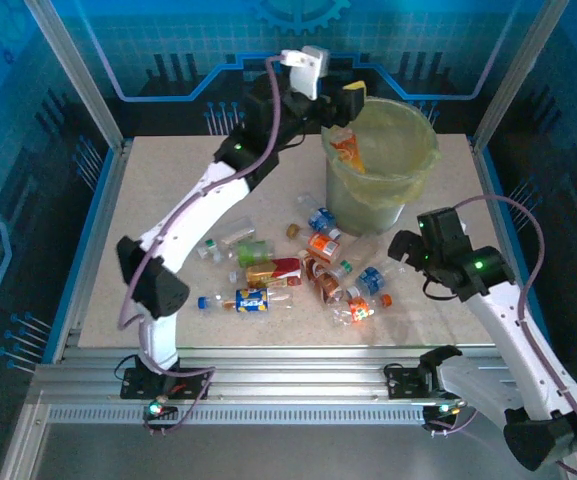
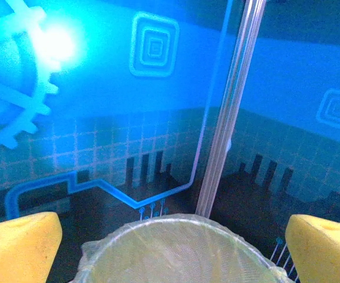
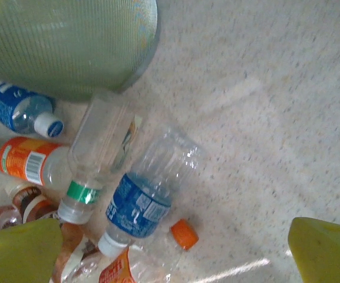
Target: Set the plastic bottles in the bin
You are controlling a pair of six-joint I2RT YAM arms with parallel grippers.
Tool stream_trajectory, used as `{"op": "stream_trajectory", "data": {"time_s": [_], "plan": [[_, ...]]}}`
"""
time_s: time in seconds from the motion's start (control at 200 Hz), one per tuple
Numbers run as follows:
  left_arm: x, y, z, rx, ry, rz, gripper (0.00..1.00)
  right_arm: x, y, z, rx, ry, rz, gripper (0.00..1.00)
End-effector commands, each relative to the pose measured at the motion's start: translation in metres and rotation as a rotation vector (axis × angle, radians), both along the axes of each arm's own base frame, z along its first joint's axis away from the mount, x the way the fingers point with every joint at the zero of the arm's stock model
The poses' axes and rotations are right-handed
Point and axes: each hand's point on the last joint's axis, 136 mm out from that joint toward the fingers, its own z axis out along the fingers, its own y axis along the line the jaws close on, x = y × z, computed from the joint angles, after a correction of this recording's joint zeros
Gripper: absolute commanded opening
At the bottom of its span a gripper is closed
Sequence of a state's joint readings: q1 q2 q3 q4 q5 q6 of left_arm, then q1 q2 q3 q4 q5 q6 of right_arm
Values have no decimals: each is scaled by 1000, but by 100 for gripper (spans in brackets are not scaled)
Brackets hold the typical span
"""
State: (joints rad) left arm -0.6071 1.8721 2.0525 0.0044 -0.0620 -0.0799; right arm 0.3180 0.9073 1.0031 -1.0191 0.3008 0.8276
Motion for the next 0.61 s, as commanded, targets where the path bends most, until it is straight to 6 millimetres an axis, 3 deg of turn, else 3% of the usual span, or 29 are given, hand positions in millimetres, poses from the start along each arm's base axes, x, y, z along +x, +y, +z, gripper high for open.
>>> {"op": "stream_trajectory", "data": {"time_s": [0.0,0.085,0.11,0.315,0.475,0.6], "plan": [[-16,23,-10,-39,49,73,99,-17,17,-20,130,68,3,100],[-31,42,-26,-57,93,110,99,-26,28,-33,204,102,-3,100],[-34,48,-33,-61,107,128,99,-32,31,-44,219,134,-7,100],[-66,90,-68,-83,183,217,99,-49,56,-72,307,207,-5,100],[-82,112,-95,-59,228,271,99,-56,80,-96,364,256,5,100],[-88,125,-117,-27,262,317,99,-59,88,-106,356,280,-2,99]]}}
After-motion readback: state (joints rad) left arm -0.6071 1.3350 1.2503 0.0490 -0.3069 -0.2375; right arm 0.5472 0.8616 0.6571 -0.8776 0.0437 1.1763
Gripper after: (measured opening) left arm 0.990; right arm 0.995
